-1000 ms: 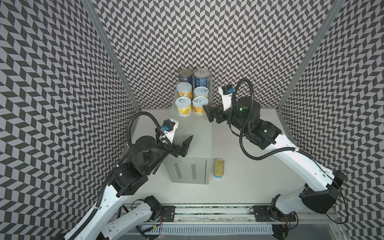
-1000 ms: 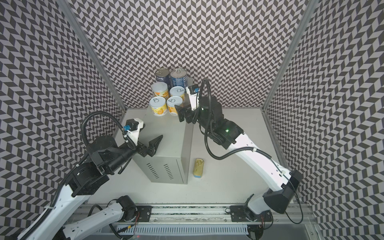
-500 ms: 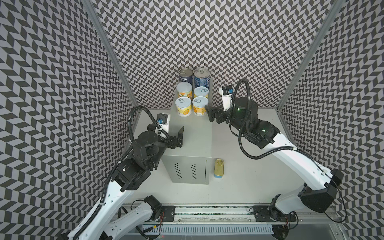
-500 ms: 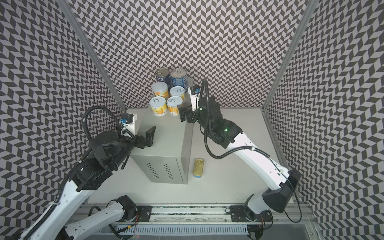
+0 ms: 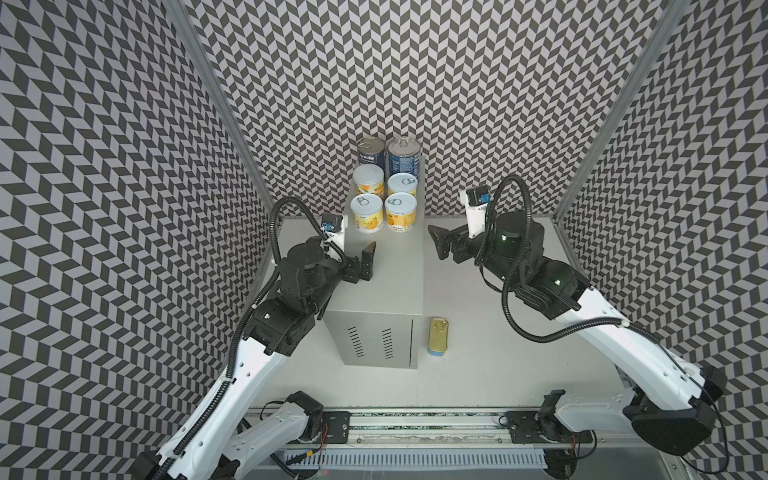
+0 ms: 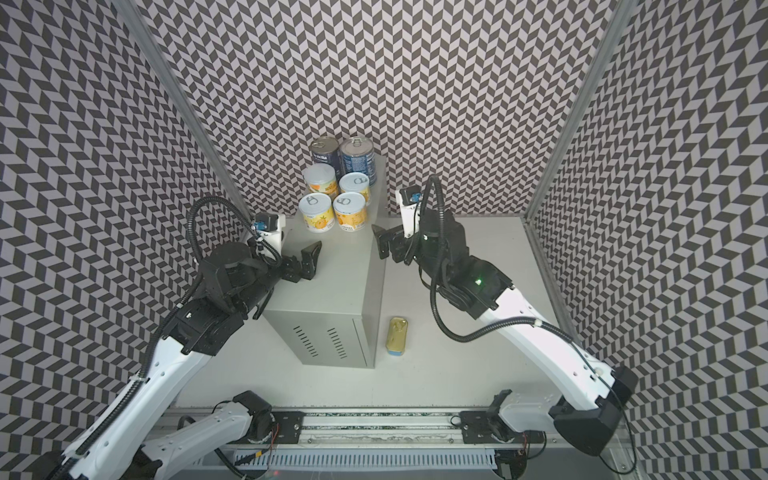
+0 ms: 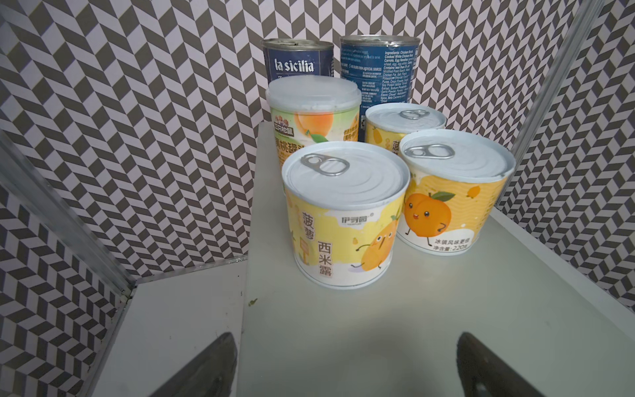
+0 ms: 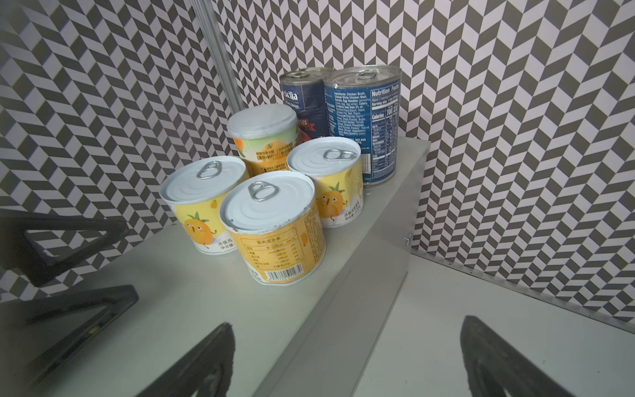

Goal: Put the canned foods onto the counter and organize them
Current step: 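Open the right gripper and draw it back while the left retracts, then lower the right gripper over the gold tin while the left reaches across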

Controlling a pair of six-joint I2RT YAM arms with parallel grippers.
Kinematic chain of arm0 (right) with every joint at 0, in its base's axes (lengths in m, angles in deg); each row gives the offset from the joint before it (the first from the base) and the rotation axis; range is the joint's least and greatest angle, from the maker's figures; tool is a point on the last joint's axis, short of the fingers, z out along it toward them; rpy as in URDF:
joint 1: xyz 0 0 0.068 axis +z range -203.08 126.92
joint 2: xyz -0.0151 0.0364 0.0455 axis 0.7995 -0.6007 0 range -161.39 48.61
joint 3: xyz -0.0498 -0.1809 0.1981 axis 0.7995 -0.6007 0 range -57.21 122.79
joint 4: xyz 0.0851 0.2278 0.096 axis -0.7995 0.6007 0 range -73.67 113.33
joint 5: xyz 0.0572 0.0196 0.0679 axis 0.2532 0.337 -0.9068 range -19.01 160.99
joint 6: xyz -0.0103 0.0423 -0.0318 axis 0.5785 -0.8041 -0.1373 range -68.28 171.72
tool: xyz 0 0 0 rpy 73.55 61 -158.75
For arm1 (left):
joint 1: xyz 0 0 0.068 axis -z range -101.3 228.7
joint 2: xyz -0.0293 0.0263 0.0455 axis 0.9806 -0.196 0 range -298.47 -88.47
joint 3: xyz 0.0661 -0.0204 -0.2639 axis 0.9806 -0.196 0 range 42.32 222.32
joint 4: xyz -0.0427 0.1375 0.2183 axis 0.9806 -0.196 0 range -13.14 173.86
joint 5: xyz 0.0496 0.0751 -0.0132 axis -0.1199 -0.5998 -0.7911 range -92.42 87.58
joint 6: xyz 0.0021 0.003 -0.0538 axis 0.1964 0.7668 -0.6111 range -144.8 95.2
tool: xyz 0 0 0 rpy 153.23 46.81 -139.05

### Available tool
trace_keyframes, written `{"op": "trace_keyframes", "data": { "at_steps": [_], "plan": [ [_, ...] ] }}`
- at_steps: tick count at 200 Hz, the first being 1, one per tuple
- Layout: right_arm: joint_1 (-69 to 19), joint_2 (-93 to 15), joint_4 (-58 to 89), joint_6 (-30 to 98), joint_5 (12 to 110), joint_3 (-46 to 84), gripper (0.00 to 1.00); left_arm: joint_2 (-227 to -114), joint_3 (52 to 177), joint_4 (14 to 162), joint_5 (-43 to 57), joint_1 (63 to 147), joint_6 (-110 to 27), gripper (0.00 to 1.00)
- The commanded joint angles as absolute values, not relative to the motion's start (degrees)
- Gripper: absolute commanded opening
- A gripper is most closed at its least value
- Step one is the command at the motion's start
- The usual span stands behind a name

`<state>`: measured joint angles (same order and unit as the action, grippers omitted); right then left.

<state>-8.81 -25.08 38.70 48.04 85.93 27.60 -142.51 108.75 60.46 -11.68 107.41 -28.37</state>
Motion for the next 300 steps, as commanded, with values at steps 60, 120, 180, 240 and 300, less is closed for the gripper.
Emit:
{"op": "trace_keyframes", "data": {
  "at_steps": [60, 120, 180, 240, 300],
  "plan": [
    [-9.49, -19.09, 36.99, 47.70, 87.34, 21.41, 0.99, -144.68, 108.75, 65.28, -7.16, 106.25, -31.12, 1.00],
    [-9.74, -17.13, 36.37, 48.30, 87.08, 19.48, 0.99, -147.20, 109.03, 66.30, -9.82, 106.28, -32.18, 1.00],
    [-9.84, -17.06, 36.68, 48.16, 86.88, 18.71, 0.99, -147.76, 109.37, 65.89, -10.77, 106.24, -32.36, 1.00],
    [-9.84, -16.24, 40.80, 43.68, 89.10, 14.57, 0.99, -145.78, 116.23, 55.89, -8.93, 106.22, -29.25, 1.00],
    [-9.84, -11.87, 43.38, 36.70, 87.62, 3.56, 0.99, -145.98, 125.63, 44.14, 4.28, 107.72, -25.24, 1.00]
  ]
}}
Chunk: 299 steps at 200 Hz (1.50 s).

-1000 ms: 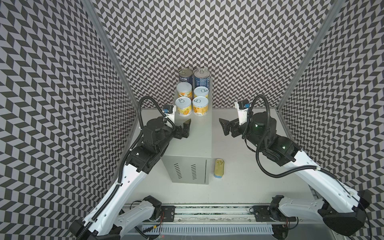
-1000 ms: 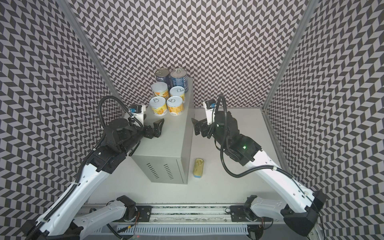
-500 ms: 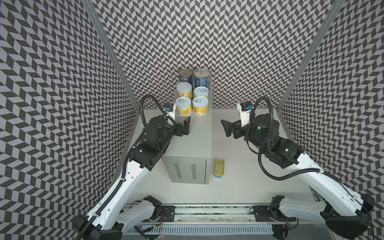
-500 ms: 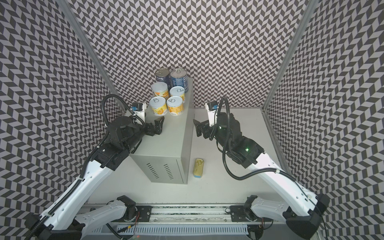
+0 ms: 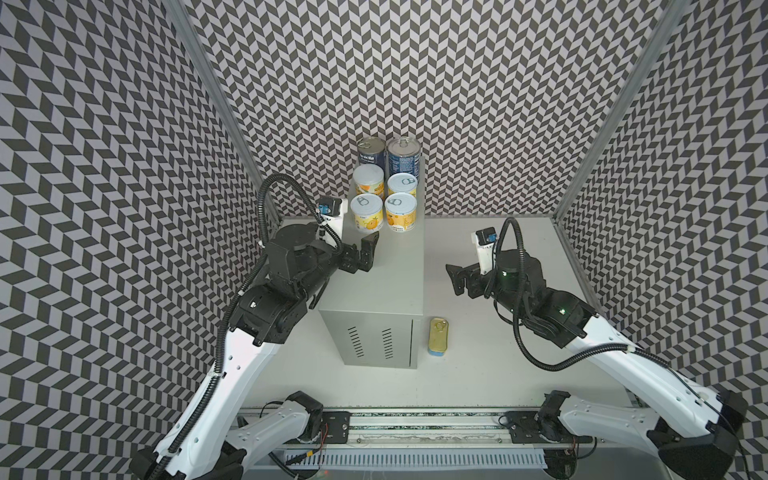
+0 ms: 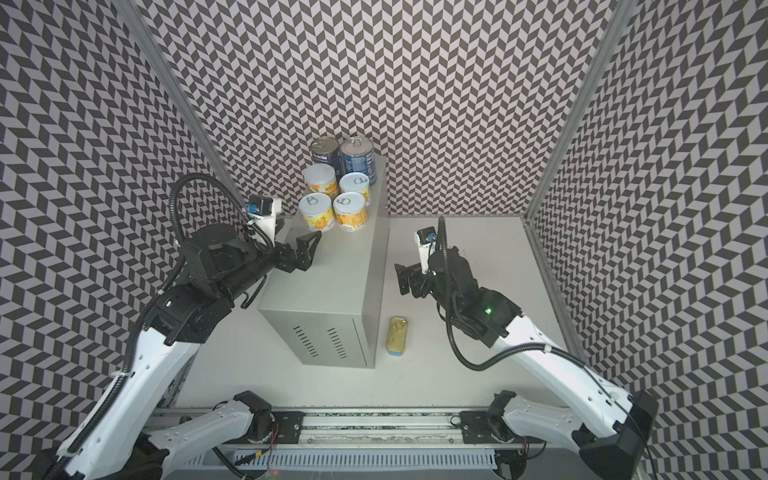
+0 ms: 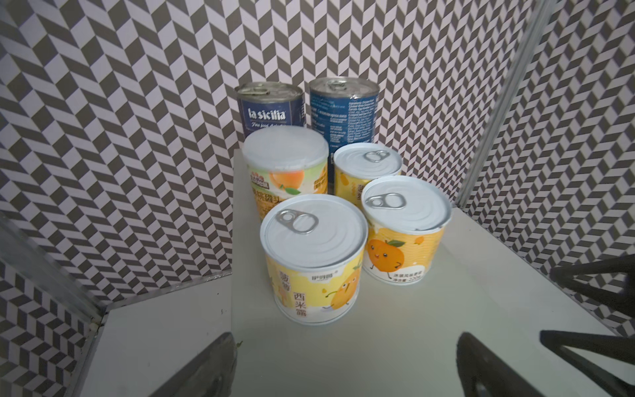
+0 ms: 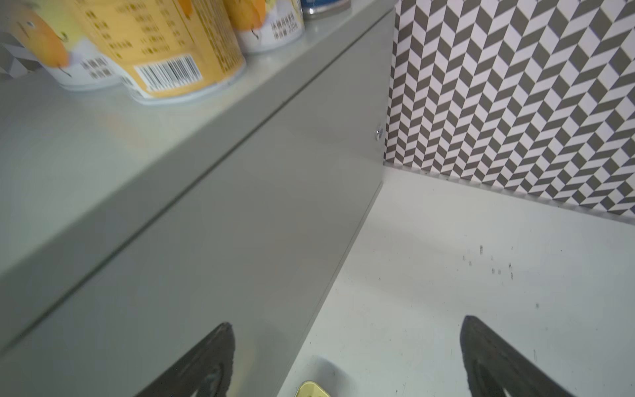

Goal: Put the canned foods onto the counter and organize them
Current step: 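Lower the right gripper over the gold tin while the left reaches across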

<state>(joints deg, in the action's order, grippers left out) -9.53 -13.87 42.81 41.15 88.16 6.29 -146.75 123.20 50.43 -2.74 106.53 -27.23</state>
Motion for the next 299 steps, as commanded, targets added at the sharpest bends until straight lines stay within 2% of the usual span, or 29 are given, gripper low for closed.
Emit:
{"op": "trace_keyframes", "data": {
  "at_steps": [1, 39, 72, 156, 215, 299],
  "plan": [
    [-9.84, -11.82, 43.44, 36.61, 87.48, 3.37, 1.00, -145.92, 125.64, 44.13, 4.62, 107.80, -25.20, 1.00],
    [-8.82, -10.37, 43.82, 31.34, 84.54, -4.87, 0.99, -145.09, 127.30, 44.45, 11.50, 112.65, -24.24, 1.00],
    [-6.30, -10.12, 42.38, 27.14, 82.54, -11.55, 0.99, -146.80, 129.28, 42.06, 11.89, 119.32, -23.65, 1.00],
    [0.44, -18.11, 29.53, 18.31, 79.58, -21.74, 1.00, -151.08, 131.57, 36.78, 1.53, 136.94, -22.18, 1.00],
    [4.77, -26.68, 24.82, 12.86, 83.79, -22.01, 1.00, -151.96, 132.88, 35.43, -0.73, 143.37, -20.68, 1.00],
    [5.72, -33.61, 21.83, 11.19, 86.24, -21.63, 0.87, -159.78, 140.60, 25.23, -8.64, 151.19, -20.05, 1.00]
  ]
}}
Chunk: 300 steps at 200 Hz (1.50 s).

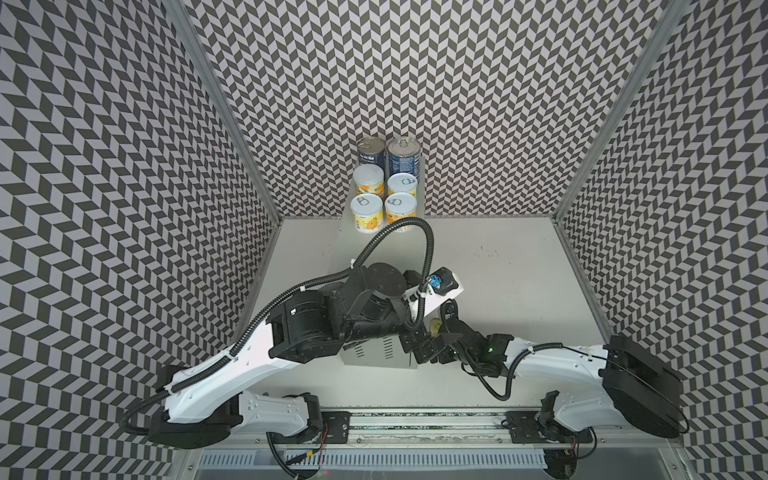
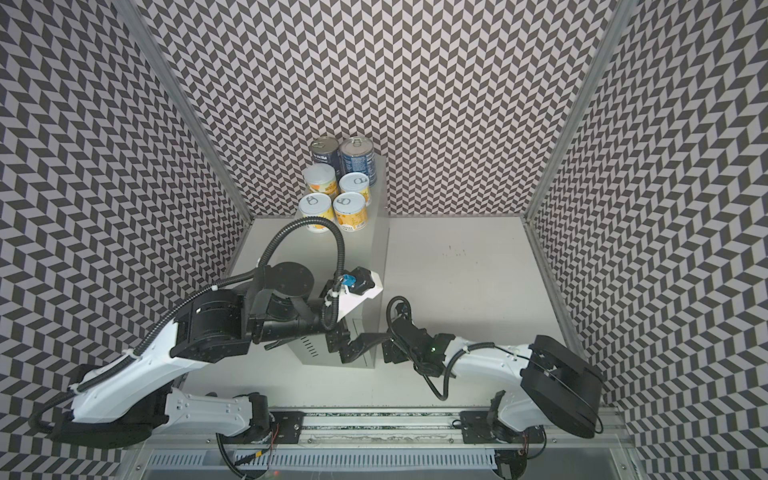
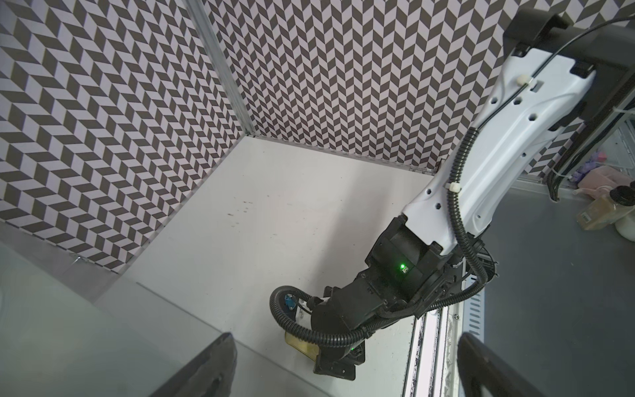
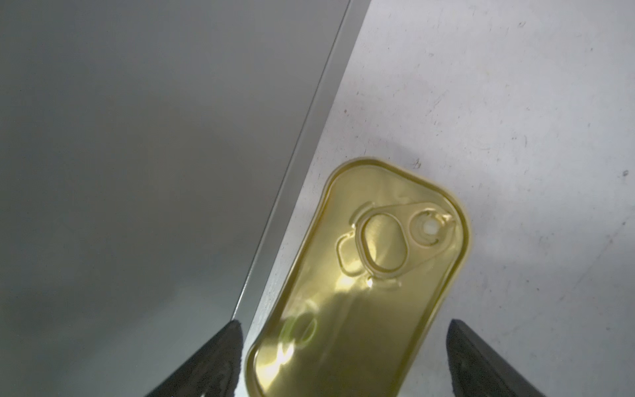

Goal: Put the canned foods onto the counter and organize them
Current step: 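Lower the right gripper over the gold tin while the left reaches across, then close the right gripper on the gold tin's end, then lift the gold tin with the right gripper while the left withdraws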

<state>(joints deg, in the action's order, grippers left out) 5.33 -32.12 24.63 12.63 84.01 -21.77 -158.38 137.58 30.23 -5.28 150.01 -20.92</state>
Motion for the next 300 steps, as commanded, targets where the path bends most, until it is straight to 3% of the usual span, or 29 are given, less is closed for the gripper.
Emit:
{"op": "trace_keyframes", "data": {
  "at_steps": [1, 59, 113, 163, 261, 300],
  "plan": [
    [5.76, -33.63, 21.85, 11.20, 86.22, -21.62, 0.87, -159.85, 140.68, 25.19, -8.74, 151.24, -20.05, 1.00],
    [5.11, -33.22, 26.84, 10.65, 92.19, -22.33, 0.81, -161.69, 142.08, 23.83, -10.75, 152.52, -19.54, 1.00],
    [4.11, -31.94, 24.58, 11.81, 90.68, -24.71, 0.76, -161.52, 141.99, 24.58, -11.91, 152.52, -19.60, 1.00],
    [4.13, -32.93, 23.07, 13.71, 90.57, -24.10, 0.65, -160.44, 141.79, 25.38, -14.16, 152.53, -20.42, 1.00],
    [0.07, -17.97, 28.18, 27.33, 92.83, -19.71, 0.50, -157.91, 141.92, 25.55, -17.21, 152.44, -21.95, 1.00],
    [-5.60, -11.06, 31.09, 33.61, 93.95, -14.27, 0.50, -155.75, 142.29, 26.62, -25.66, 149.61, -24.26, 1.00]
  ]
}}
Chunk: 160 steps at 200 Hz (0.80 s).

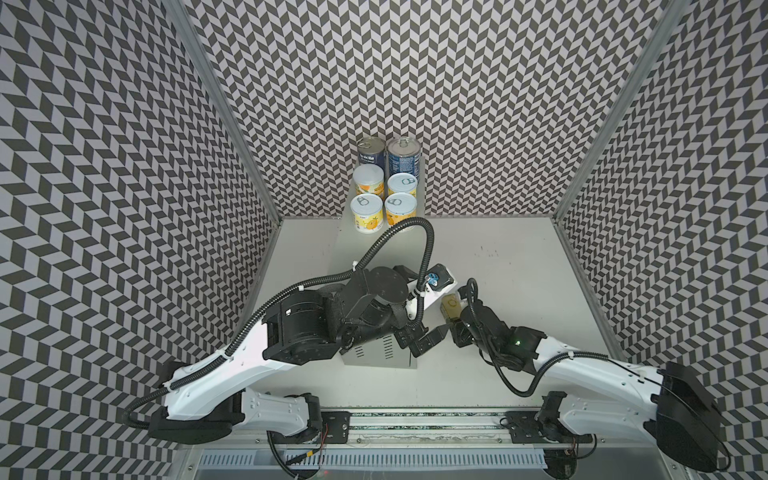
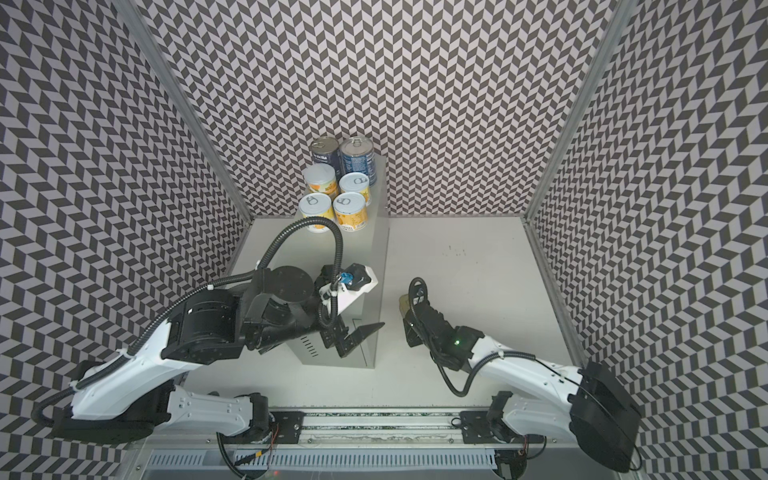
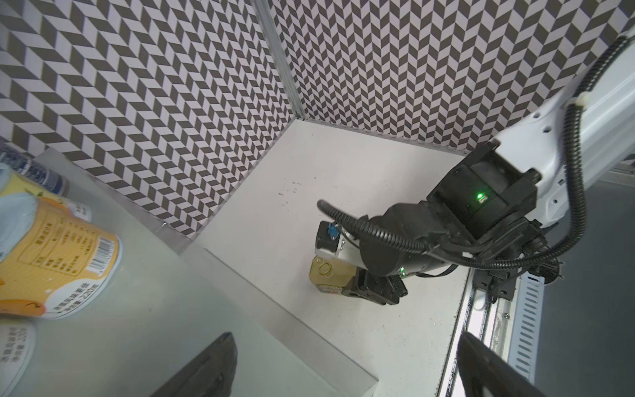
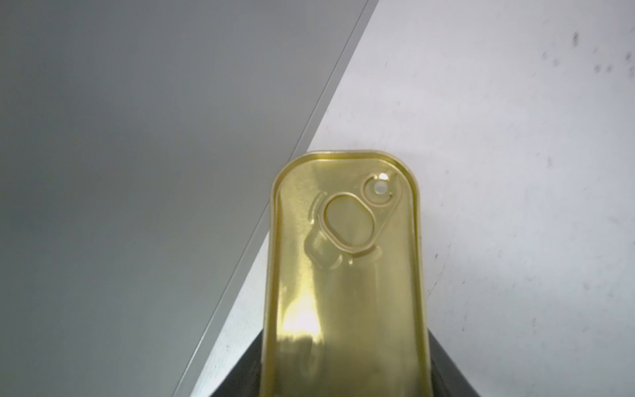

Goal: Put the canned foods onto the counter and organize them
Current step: 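Lift the gold tin with the right gripper while the left withdraws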

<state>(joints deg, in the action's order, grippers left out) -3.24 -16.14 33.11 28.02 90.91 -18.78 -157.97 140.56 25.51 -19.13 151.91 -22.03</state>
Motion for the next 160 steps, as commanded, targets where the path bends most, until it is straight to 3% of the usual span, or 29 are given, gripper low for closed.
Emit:
{"op": "trace_keyframes", "data": {
  "at_steps": [1, 39, 76, 124, 160],
  "plan": [
    [-5.66, -10.75, 31.05, 33.83, 94.03, -14.12, 0.50, -155.64, 142.27, 26.72, -25.69, 149.31, -24.26, 1.00],
    [-9.56, -7.29, 34.92, 40.35, 93.31, -3.88, 0.50, -151.69, 141.58, 32.02, -23.35, 135.21, -24.84, 1.00],
    [-9.66, -8.97, 38.49, 46.08, 90.85, 6.90, 0.50, -150.80, 140.30, 33.58, -24.13, 127.52, -24.80, 1.00],
    [-9.49, -12.44, 41.06, 52.19, 79.54, 17.64, 0.50, -148.62, 137.64, 37.07, -25.88, 116.61, -26.54, 1.00],
    [-8.63, -14.38, 42.00, 57.75, 69.37, 22.53, 0.50, -145.37, 135.78, 40.22, -23.01, 114.80, -25.41, 1.00]
  ]
}}
